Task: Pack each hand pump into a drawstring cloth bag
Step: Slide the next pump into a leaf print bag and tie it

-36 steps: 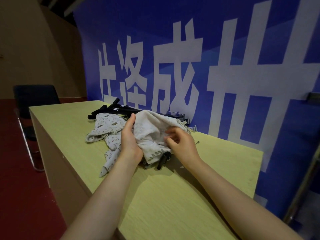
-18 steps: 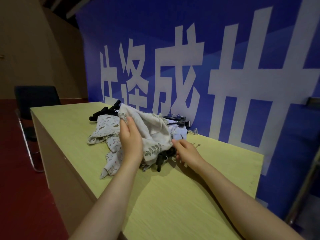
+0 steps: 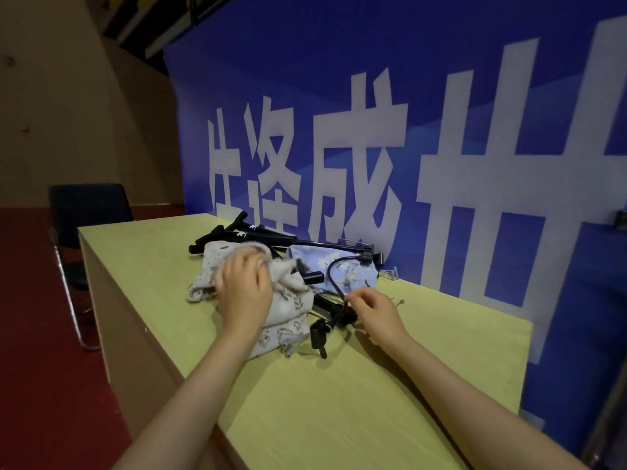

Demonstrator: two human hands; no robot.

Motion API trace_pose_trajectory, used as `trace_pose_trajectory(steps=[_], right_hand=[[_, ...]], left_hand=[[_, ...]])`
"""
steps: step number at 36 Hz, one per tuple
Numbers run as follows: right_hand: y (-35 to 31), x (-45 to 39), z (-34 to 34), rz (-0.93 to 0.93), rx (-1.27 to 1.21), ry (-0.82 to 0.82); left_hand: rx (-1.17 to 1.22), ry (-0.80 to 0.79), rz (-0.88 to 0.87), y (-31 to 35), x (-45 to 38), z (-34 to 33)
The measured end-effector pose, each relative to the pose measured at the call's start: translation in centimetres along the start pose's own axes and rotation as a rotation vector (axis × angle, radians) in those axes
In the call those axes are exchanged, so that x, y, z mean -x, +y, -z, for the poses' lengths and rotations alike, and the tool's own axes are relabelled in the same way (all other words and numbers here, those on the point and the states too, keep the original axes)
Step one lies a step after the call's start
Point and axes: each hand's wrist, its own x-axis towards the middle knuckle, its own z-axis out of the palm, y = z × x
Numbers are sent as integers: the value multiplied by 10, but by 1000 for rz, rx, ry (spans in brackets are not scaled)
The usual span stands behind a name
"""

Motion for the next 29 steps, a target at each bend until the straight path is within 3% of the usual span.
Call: trace_pose_trajectory(steps=[3,5,14,23,29], right_hand=[[-5,-20,1,-28,-36,94],[-8,-38,4,-39,-16,118],[-20,-135,-10,103,347,10],[14,-219,-15,6,776,-115],[24,-240,-13,-30,919,-74]], left_hand=[[-17,-271,86,-15,2,-12],[27,-350,200,-24,3,-19],[206,-288,355,-34,0,-22],[243,-172,325,-34,0,-24],[294,-135,317,-34,0,-30]])
